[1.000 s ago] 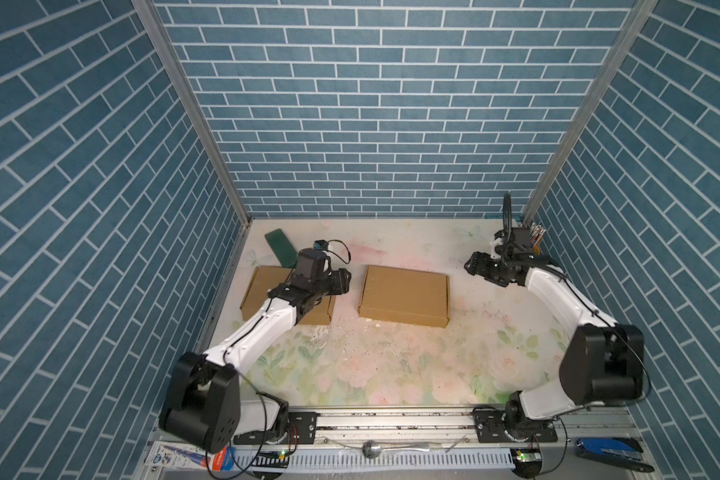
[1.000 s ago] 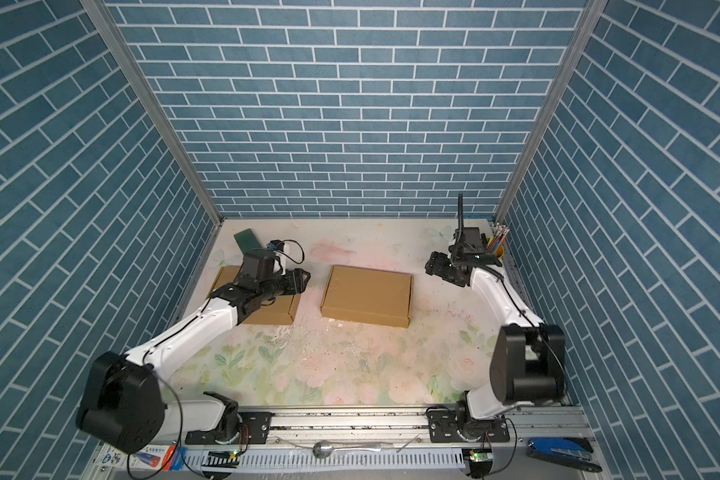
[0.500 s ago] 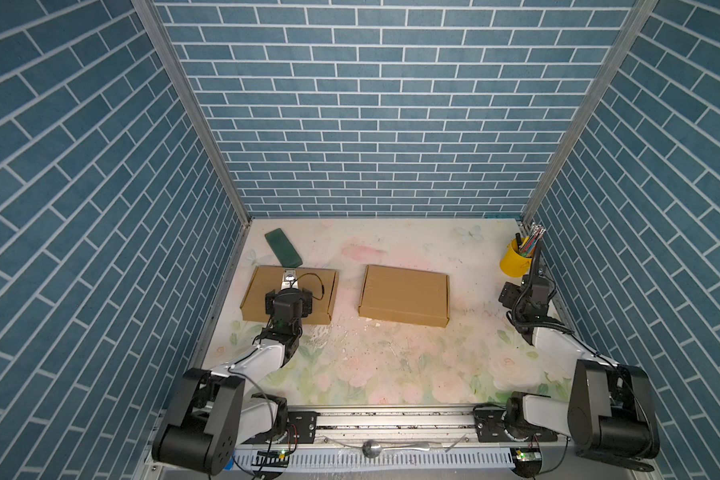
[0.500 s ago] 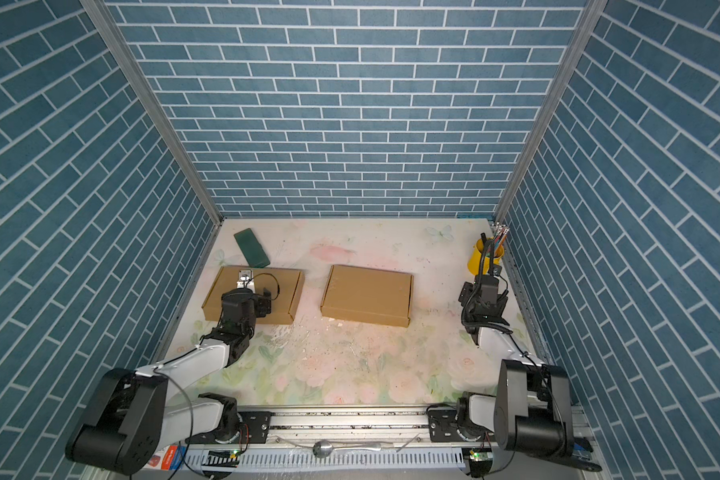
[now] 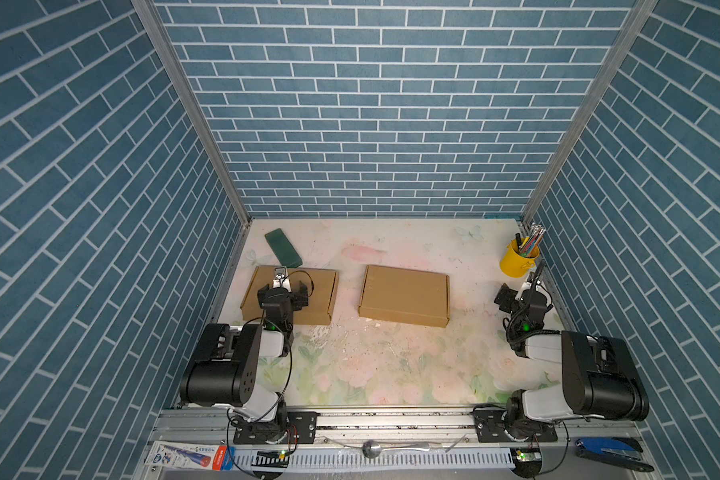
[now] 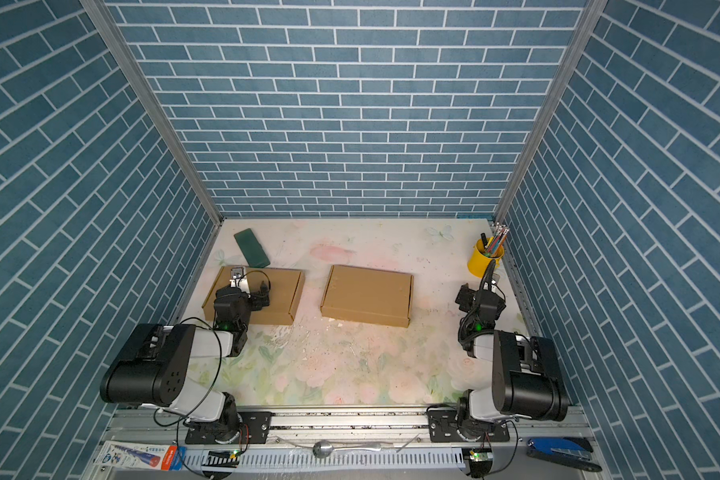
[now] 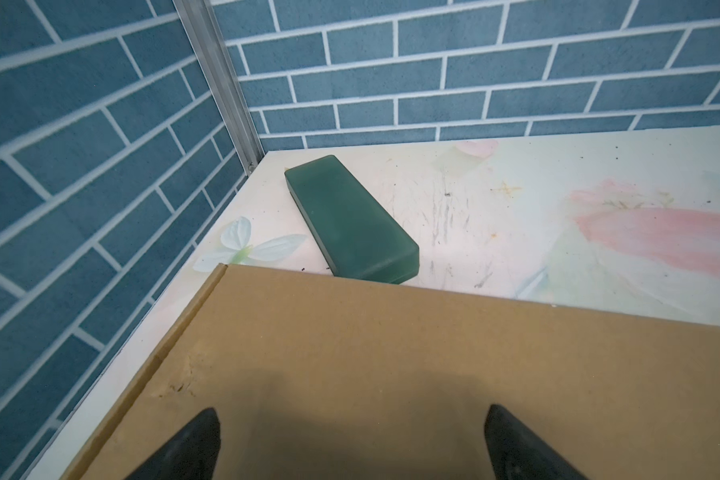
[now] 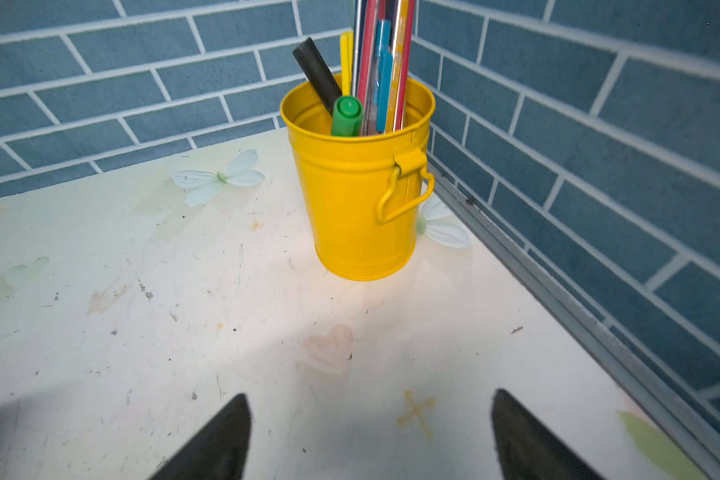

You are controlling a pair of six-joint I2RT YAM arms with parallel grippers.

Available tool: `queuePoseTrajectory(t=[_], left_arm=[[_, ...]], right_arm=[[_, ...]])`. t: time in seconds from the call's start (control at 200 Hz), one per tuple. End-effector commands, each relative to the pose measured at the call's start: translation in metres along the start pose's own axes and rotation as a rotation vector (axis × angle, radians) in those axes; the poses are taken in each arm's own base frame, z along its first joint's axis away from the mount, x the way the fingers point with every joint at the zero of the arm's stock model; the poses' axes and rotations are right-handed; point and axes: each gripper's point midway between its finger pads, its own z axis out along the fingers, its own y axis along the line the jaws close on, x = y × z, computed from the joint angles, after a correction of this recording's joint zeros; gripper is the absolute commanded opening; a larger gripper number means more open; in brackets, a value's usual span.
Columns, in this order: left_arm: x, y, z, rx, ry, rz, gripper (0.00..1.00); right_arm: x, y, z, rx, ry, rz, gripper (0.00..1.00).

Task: Fold the paper box

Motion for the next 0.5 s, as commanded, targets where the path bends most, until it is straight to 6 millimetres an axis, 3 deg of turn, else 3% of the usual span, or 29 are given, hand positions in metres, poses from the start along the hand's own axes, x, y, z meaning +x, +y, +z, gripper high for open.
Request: queuePoseTrajectory(t=[0.0, 0.255, 0.49], left_arm=[[-0.007, 0.006, 0.002, -0.028, -0.029, -0.022, 1.0], [-0.008, 0.004, 0.003, -0.021, -0.013, -0.014, 1.0], [-0.008, -0.013, 0.005, 0.061, -0.004, 0.038, 1.0]], right_arm=[[-0.011, 0.003, -0.003, -0.045, -0.077, 0.006, 0.99], [-0.001, 0.015, 0.004, -0.098, -0.053, -0.027, 0.99], [-0.002, 0.017, 0.006, -0.106, -0.056, -0.034, 0.99]])
